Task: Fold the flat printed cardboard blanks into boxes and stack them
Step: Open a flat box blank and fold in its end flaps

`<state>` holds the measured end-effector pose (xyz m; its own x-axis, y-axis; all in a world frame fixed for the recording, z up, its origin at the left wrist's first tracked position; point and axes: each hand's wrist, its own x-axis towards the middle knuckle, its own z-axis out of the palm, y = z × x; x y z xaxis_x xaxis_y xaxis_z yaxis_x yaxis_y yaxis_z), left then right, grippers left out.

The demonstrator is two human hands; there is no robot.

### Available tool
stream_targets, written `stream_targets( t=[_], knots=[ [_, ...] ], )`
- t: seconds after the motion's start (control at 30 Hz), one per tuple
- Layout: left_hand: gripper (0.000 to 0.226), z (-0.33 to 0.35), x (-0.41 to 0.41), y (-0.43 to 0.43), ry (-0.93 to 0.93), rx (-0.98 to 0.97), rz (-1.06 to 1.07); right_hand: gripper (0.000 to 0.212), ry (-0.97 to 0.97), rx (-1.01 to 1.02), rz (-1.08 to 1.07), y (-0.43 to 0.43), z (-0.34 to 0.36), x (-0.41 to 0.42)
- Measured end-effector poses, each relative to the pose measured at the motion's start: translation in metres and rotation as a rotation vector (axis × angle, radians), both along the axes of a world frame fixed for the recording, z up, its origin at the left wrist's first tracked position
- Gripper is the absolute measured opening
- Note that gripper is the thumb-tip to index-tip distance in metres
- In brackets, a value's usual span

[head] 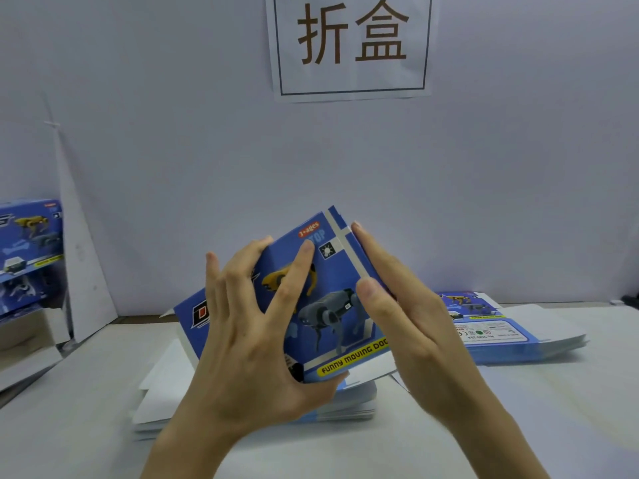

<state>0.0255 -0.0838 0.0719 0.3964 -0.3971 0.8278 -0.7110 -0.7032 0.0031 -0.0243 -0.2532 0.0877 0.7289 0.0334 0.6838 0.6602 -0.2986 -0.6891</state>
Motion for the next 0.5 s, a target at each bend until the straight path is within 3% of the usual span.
stream_targets(
  t=[0.13,0.33,0.5],
  knots=[
    [0.114,0.003,-0.005,-0.002,0.005,-0.003,-0.011,0.063,-0.012,-0.105,0.026,-0.009,0.001,-0.002],
    [0.113,0.007,-0.011,-0.005,0.010,-0.027,-0.031,0.078,-0.031,-0.096,0.086,-0.007,-0.003,-0.002],
    [0.113,0.006,-0.010,-0.004,0.025,-0.013,-0.033,0.075,0.001,-0.153,0.039,-0.007,-0.003,-0.001]
  ],
)
